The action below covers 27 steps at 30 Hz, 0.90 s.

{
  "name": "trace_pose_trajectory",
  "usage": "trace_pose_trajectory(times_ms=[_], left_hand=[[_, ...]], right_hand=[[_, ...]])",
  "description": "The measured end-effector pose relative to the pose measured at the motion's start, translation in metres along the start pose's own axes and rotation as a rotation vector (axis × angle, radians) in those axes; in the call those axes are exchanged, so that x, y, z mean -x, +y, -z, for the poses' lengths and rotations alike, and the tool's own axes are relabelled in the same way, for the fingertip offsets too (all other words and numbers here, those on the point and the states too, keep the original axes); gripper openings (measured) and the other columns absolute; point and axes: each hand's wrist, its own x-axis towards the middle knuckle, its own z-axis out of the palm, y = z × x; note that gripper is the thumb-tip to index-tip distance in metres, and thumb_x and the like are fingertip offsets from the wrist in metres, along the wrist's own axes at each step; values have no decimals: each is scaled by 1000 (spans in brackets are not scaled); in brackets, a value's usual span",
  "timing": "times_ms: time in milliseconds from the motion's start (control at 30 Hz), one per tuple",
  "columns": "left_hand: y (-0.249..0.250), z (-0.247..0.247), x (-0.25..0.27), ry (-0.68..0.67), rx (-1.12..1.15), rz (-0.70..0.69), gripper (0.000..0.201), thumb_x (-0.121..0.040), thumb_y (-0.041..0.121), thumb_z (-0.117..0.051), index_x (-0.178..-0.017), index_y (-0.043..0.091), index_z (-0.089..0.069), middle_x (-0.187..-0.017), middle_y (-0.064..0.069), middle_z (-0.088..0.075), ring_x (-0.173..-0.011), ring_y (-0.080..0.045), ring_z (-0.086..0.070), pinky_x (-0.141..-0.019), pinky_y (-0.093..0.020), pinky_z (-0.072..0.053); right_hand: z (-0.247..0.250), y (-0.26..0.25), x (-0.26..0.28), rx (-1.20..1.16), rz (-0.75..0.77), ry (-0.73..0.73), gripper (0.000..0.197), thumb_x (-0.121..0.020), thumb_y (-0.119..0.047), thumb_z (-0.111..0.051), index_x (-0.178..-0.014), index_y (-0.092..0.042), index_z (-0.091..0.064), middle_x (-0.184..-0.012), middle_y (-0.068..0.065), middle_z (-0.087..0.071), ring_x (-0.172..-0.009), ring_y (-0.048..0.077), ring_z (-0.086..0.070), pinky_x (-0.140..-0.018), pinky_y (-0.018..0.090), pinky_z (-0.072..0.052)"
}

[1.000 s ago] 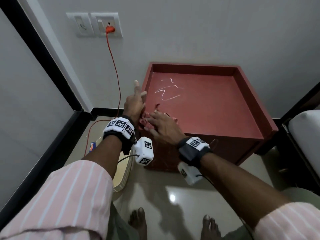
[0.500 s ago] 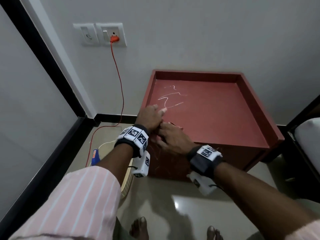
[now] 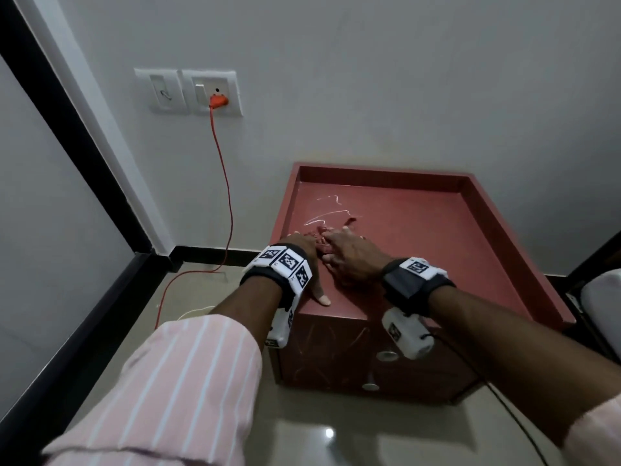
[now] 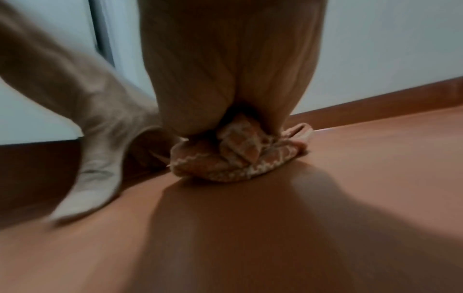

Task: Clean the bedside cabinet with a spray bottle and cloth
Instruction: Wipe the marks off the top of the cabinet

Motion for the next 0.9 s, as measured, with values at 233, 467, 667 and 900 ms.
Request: trace_pose_trajectory(times_ms=[233,467,667,900], left_hand=[[2,8,-18,79,10,-39,105,-39,53,-93,-124,8,-53,-123,-15,-62,-101,-29,-62,-89,-31,-50],[-3,9,-38,53,38,-37,96,-48,53,-90,-124,5,-57,-133,-10,-57,-118,-29,-57,-102,-31,-45],[-4,6,-53,79,-8,-34,74,-68,42,-84,-125,6,-55,-134,-13,-54,-124,-29,-53,-101,-33,-45],[-5,3,-61,82,-55,-19,75,-61,43,-87,-118,4,-59,-129,-17,-57,-117,-31,-58,-97,-34,-48]], right_hand=[[20,37,-51,114,-483,123,50,-83,-38,-62,-127,-17,-52,-136,16,-52,-127,39,-48,-106,50,-41],[30,39,-85,11,-69,-30,45,-94,-34,-62,-138,-24,-55,-150,1,-45,-132,27,-48,-103,31,-37],[16,31,-134,197,-299,99,43,-92,-35,-51,-128,-12,-58,-136,14,-54,-124,40,-50,-105,48,-42],[39,25,-178,247,-318,2,63,-81,-32,-64,-139,-15,-45,-148,8,-44,-135,35,-43,-110,60,-32]])
